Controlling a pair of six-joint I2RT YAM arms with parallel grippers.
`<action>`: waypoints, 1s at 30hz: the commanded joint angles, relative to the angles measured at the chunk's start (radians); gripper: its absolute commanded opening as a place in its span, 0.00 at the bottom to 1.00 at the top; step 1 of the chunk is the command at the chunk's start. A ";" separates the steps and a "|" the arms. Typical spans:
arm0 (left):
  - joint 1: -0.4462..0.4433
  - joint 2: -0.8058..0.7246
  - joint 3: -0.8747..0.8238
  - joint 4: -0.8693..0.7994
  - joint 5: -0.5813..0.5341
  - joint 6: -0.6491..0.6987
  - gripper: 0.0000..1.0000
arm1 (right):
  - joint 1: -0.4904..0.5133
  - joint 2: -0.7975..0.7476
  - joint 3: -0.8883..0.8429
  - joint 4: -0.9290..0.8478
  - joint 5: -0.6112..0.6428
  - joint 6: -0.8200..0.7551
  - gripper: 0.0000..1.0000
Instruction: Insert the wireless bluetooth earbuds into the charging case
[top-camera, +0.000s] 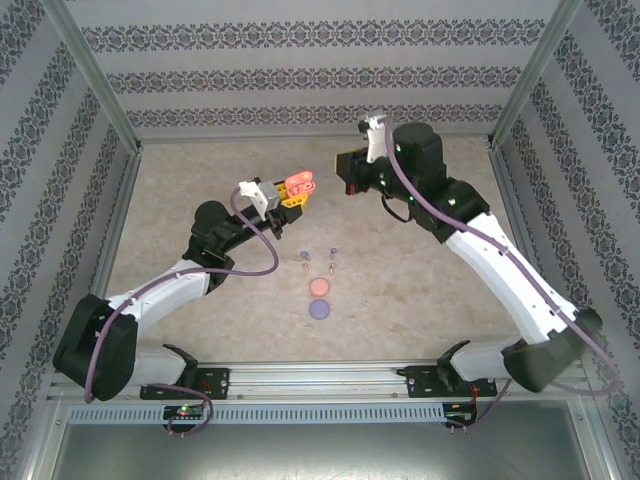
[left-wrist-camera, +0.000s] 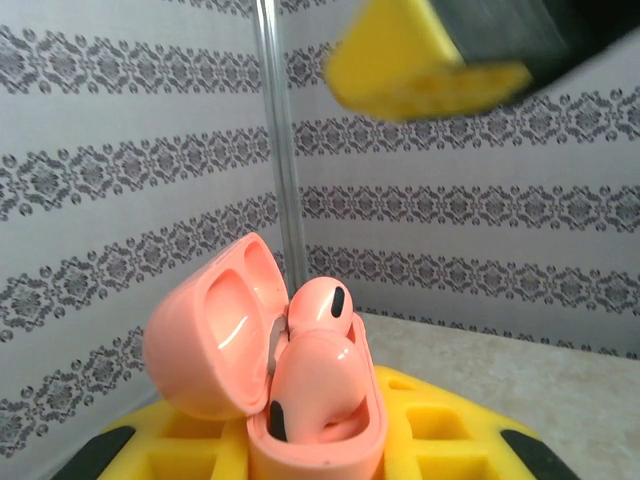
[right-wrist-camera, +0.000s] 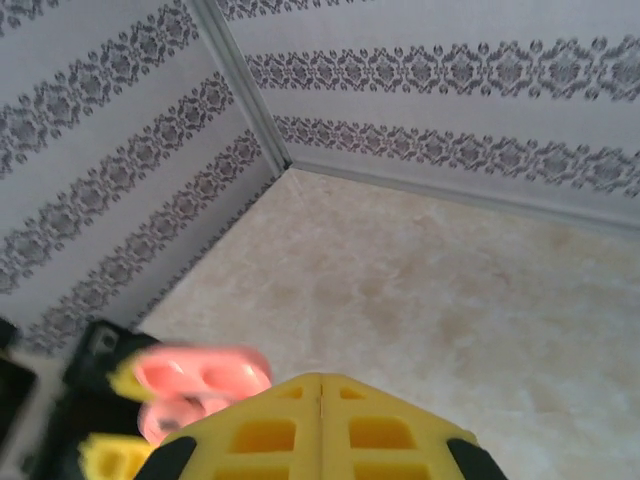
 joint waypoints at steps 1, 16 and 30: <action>-0.003 0.022 0.031 -0.034 0.067 0.045 0.00 | -0.016 0.100 0.133 -0.129 -0.030 0.057 0.00; -0.013 0.085 0.078 -0.072 0.117 0.082 0.00 | -0.004 0.483 0.519 -0.403 -0.165 0.107 0.00; -0.013 0.135 0.103 -0.031 0.067 0.047 0.00 | 0.036 0.204 0.144 -0.345 -0.090 0.105 0.00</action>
